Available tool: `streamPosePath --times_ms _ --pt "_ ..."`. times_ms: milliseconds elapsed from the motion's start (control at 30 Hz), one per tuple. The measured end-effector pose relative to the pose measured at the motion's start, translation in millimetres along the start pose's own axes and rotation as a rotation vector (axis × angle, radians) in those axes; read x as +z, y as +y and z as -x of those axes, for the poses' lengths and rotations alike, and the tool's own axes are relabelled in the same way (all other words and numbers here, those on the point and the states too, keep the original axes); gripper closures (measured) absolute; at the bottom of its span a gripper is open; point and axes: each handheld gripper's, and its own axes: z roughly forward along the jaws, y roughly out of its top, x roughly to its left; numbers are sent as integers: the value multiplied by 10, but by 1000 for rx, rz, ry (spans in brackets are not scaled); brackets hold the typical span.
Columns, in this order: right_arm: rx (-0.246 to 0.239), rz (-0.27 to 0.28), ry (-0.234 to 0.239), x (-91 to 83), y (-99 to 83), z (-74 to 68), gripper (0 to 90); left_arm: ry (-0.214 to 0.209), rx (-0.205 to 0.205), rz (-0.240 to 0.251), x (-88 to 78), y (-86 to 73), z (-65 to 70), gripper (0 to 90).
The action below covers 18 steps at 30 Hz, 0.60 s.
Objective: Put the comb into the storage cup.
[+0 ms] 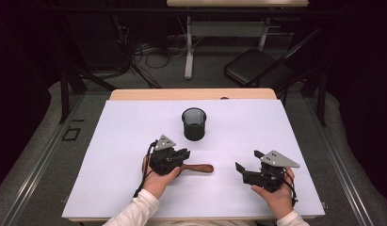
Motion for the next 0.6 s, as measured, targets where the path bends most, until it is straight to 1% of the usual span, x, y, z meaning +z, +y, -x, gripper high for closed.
streamPosePath --times_ms 67,133,233,367,500,600 --pt "2 0 0 -1 -2 1 152 -3 -15 -18 69 1 0 864" --pt "2 -5 0 -4 -2 2 152 2 -33 -34 137 -2 1 894" --pt "-1 -11 -1 -1 -4 3 152 6 -53 -60 237 -9 -2 900" --pt "-1 -9 -1 7 -8 7 152 25 -72 -91 351 -11 6 900" --pt "4 -13 -2 8 -12 14 152 46 -71 -122 452 -8 29 900" --pt "7 -13 -1 3 -12 17 152 60 -52 -141 507 -8 56 900"
